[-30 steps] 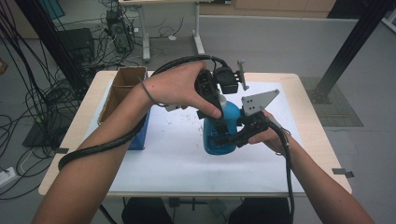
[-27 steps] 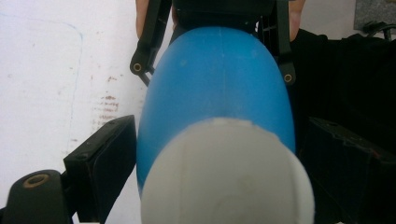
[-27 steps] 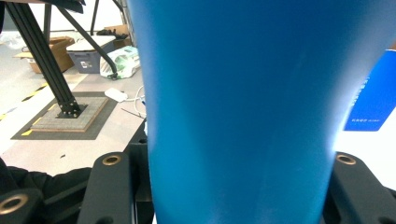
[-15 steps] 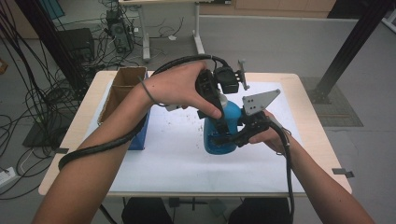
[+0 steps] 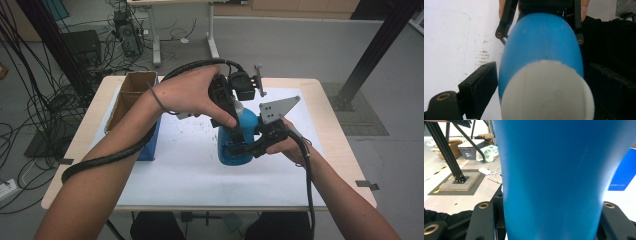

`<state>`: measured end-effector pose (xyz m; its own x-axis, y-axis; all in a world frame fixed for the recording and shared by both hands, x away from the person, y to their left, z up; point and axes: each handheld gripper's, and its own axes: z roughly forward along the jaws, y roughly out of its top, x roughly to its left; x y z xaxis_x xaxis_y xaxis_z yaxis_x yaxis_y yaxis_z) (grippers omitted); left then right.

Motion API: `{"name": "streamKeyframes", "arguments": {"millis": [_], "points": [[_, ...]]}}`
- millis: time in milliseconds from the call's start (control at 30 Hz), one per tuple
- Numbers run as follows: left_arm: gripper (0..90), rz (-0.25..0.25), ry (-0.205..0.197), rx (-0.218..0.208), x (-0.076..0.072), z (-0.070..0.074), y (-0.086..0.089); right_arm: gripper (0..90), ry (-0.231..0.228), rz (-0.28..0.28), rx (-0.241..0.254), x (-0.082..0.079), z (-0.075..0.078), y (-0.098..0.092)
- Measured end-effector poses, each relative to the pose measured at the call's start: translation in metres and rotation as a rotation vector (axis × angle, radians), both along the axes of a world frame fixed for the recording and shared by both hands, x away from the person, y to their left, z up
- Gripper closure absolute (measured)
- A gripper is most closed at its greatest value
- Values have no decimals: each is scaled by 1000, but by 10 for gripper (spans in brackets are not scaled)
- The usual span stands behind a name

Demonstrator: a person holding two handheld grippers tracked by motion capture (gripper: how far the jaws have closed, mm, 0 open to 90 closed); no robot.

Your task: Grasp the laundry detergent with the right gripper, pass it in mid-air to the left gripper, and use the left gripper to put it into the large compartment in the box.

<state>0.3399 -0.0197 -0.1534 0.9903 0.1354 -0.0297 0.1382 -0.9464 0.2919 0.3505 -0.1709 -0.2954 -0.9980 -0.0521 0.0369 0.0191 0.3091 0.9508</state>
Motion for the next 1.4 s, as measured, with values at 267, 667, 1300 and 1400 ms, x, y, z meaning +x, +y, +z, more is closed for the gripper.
{"name": "streamKeyframes", "arguments": {"millis": [267,667,1300,1400], "points": [[119,6,-2,-1,1,0,2,436,3,2,2,0,0,1],[119,2,-2,-3,1,1,2,436,5,3,-3,0,1,1],[231,-19,-16,4,-1,2,-2,436,2,8,1,0,2,1],[278,-23,-19,8,-1,3,-3,436,-1,7,4,0,2,1]]}}
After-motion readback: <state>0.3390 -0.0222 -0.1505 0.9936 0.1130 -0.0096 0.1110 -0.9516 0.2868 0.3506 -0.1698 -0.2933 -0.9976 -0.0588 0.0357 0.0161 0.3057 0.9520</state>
